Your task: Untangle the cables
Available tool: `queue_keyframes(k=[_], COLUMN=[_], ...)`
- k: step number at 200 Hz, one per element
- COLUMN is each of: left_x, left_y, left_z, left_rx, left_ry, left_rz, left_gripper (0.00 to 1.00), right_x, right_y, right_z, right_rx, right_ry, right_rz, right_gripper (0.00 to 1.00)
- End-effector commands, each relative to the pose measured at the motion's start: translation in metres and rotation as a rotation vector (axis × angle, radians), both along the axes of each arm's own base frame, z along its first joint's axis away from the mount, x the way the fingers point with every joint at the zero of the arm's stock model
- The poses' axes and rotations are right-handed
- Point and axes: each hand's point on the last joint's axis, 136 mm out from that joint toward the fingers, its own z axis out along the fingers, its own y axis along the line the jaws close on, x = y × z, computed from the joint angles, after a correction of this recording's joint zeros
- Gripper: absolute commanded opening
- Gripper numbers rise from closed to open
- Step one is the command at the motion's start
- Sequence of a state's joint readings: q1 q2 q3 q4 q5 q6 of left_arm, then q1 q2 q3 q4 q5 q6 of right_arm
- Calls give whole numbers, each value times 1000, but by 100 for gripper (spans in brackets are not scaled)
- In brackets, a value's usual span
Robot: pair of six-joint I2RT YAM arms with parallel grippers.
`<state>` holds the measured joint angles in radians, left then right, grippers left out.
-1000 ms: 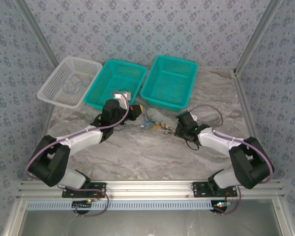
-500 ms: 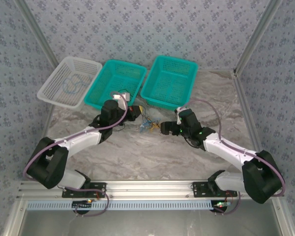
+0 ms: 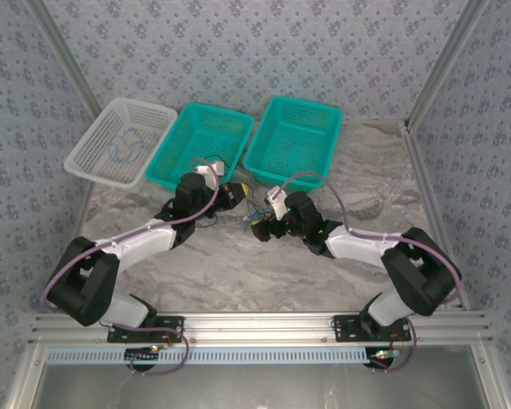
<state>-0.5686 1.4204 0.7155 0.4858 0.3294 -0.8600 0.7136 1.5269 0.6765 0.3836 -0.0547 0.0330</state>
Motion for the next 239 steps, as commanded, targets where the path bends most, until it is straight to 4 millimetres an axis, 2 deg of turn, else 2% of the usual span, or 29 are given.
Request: queue_keyframes(k=[1, 35, 69, 76, 88, 116, 129, 142, 154, 201, 239], left_x=[5, 1, 2, 2, 2, 3, 4, 5, 6, 20, 25], left_y=[-8, -17, -20, -19, -18, -11, -6, 0, 7, 49, 80], left_z=[24, 29, 31, 30, 31, 40, 44, 49, 52, 54, 65], left_rx=[-90, -111, -146, -144, -142, -127, -111, -100, -77, 10, 98], left_ry=[-4, 8, 13, 14, 12, -20, -33, -53, -70, -73, -118], left_rz=[3, 44, 62, 63, 67, 81, 90, 96, 104, 196, 248], left_gripper=[0, 0, 0, 0, 0, 0, 0, 0, 0, 0, 0], right_x=[33, 50, 63, 64, 65, 59, 56, 53, 50, 41, 28], right_y=[15, 32, 30, 27, 25, 14, 7, -1, -7, -30, -37], right_z=[28, 36, 19, 15, 9, -4, -10, -14, -17, -26, -35], right_rx=[87, 156, 162, 150, 121, 70, 43, 16, -8, -92, -137], right_ry=[-162, -227, -205, -200, -188, -156, -133, -114, -96, -18, 45], right_rz=[-56, -105, -195, -209, -228, -263, -290, -325, -341, -411, -383], right_gripper=[100, 100, 97, 94, 82, 61, 55, 37, 29, 26, 23])
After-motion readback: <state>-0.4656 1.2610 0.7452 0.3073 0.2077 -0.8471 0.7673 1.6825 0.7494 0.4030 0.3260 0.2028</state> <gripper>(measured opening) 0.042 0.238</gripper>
